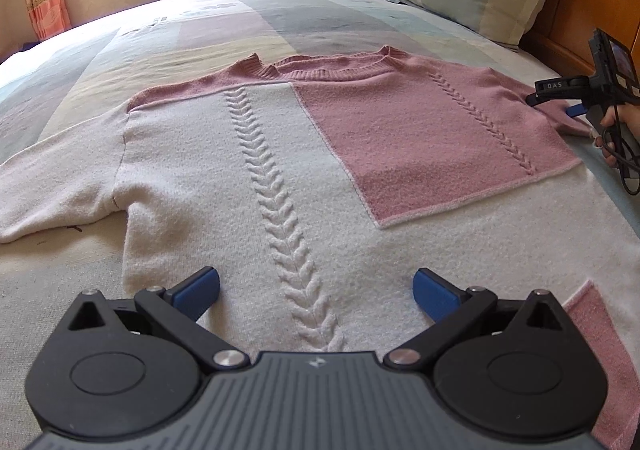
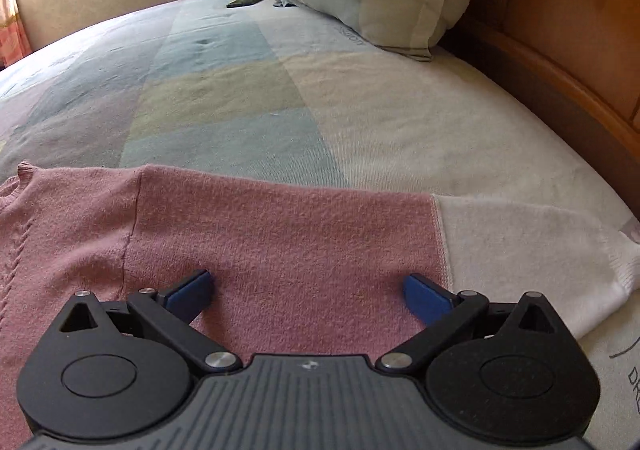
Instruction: Fold clothes
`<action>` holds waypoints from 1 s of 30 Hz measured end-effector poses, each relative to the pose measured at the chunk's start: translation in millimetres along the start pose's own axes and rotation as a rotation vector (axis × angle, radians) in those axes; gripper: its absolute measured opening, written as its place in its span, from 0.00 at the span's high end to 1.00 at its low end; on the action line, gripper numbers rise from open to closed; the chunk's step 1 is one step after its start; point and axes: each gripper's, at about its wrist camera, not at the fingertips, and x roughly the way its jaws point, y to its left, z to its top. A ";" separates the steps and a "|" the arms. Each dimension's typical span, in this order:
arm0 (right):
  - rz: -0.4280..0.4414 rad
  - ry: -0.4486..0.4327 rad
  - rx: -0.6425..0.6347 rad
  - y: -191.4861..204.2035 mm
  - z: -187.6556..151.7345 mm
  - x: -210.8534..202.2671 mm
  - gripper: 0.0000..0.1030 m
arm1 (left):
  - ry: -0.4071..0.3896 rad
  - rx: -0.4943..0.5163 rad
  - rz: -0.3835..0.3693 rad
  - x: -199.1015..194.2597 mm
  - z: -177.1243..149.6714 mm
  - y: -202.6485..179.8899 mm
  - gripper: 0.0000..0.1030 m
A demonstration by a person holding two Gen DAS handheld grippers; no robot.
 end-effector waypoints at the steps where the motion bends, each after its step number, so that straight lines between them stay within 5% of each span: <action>1: -0.007 0.000 0.013 -0.5 5.5 4.1 0.00 | -0.001 0.002 0.001 0.5 0.0 0.0 0.01; 6: -0.039 0.070 0.095 7.2 30.2 7.3 0.00 | -0.002 -0.001 -0.001 -0.8 -0.1 0.2 0.01; 10: 0.108 0.071 0.026 43.1 26.5 -16.0 0.00 | 0.000 -0.002 -0.003 -2.0 0.0 0.6 0.01; 14: 0.031 0.099 -0.037 71.3 23.9 -3.1 0.00 | 0.001 -0.005 -0.004 -1.2 0.7 1.4 0.01; 22: -0.002 0.070 0.037 70.9 48.7 38.9 0.00 | 0.001 0.005 0.000 0.1 0.1 1.3 0.01; 30: 0.083 0.088 0.102 65.0 42.5 10.7 0.00 | 0.001 -0.002 0.000 -1.4 0.4 1.1 0.01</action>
